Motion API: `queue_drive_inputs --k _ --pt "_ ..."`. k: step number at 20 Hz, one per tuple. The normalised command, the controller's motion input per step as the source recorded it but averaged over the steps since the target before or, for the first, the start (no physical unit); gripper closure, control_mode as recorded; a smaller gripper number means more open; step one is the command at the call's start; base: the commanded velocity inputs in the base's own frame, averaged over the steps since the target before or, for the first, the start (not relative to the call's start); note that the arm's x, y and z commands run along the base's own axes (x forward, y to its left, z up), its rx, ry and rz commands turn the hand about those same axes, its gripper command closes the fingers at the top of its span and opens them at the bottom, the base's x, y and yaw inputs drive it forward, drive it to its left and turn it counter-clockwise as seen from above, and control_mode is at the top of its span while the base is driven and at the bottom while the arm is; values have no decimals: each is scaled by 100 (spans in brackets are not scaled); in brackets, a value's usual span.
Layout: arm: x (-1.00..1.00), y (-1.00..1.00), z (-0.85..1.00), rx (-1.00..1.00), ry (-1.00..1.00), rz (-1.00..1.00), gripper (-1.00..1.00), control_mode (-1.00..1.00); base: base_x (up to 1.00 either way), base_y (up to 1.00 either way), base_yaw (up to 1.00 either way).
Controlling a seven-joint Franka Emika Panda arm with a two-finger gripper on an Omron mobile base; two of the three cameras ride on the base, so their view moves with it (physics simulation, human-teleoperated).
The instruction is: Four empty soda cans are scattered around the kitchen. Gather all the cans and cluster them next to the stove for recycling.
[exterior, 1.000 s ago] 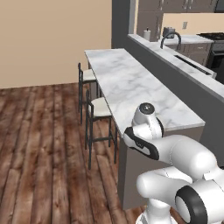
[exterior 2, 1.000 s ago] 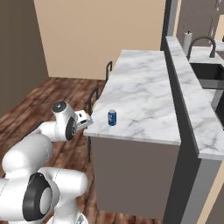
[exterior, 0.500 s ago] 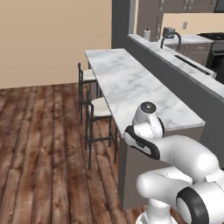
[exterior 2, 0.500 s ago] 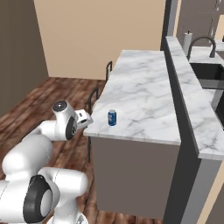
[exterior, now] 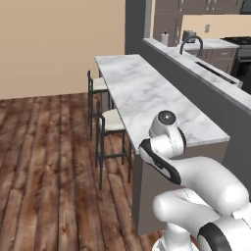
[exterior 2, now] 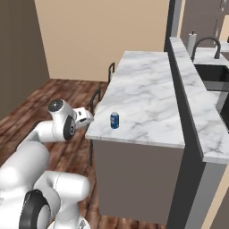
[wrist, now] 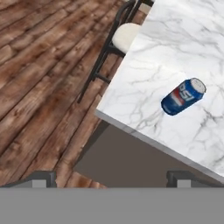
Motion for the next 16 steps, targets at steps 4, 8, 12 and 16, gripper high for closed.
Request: queue_drive_inputs --k 4,8,12,16 --pt "0 0 14 0 -4 -13 -100 -100 0 0 0" --pt "0 -7 0 5 0 -13 -100 -100 0 0 0" --pt "0 -11 0 10 0 -12 -100 -100 0 0 0" --pt "4 -15 0 10 0 -11 -100 -100 0 0 0"
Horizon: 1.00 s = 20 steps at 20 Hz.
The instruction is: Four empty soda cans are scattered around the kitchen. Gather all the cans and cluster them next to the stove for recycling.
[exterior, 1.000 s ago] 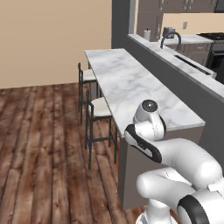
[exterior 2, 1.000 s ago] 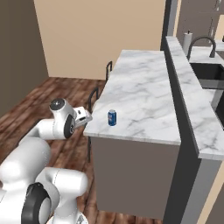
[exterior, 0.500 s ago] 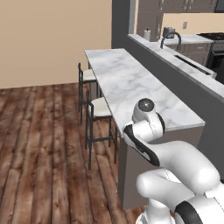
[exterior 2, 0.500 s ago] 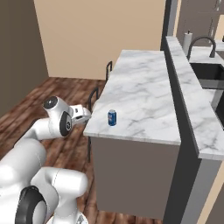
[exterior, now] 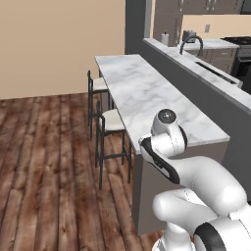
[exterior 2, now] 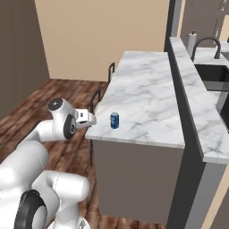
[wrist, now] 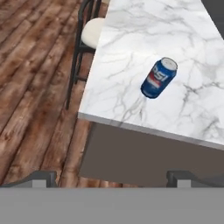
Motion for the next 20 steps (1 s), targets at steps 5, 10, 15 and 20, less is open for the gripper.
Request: queue_drive_inputs --k 5,10,15,20 --pt "4 -11 0 7 0 -9 -100 -100 0 0 0" --pt "0 -1 0 1 0 -7 -100 -100 0 0 0" --pt "0 -8 0 0 0 -7 -100 -100 0 0 0" --pt "0 -18 0 1 0 -7 -100 -100 0 0 0"
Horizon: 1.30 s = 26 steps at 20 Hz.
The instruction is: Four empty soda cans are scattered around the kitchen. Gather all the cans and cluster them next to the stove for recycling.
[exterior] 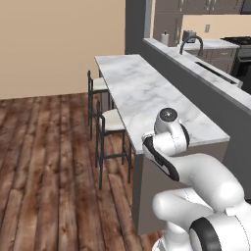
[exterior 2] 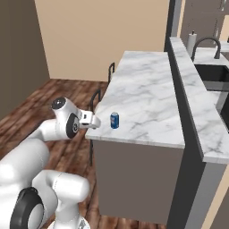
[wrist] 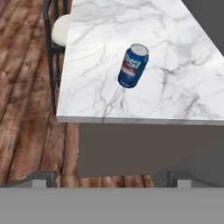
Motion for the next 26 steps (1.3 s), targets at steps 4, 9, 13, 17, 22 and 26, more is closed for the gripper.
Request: queue_drive_inputs --k 4,9,13,17,22,26 --pt "0 -19 0 3 0 -5 -100 -100 0 0 0" --pt "0 -19 2 4 0 -3 -100 -100 0 0 0" --pt "0 -19 6 4 0 -2 -100 -100 0 0 0" --pt "5 -17 6 4 0 -3 -100 -100 0 0 0" --pt "4 -7 10 1 0 -1 -100 -100 0 0 0" --pt "8 0 10 0 0 0 -100 -100 0 0 0"
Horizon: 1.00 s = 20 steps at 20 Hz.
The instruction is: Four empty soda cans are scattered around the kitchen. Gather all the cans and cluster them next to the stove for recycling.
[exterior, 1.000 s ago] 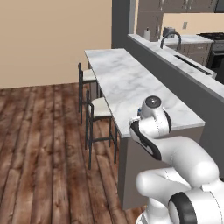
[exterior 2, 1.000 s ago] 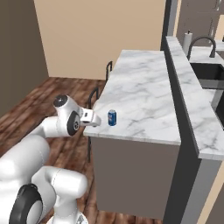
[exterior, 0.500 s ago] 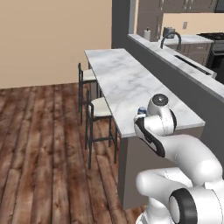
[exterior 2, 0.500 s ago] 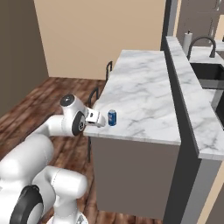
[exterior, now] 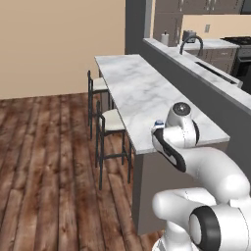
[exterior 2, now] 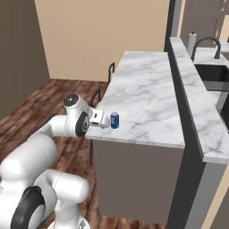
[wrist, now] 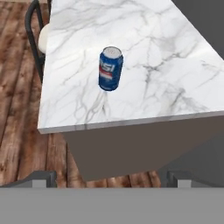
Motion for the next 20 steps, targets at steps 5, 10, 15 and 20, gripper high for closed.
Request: queue_drive_inputs --k 5,10,15,20 --pt "16 0 7 0 0 0 -100 -100 0 0 0" --pt "12 -2 1 0 0 0 -100 -100 0 0 0" --pt "16 -8 0 0 0 0 -100 -100 0 0 0" --pt "16 -10 0 0 0 0 -100 -100 0 0 0"
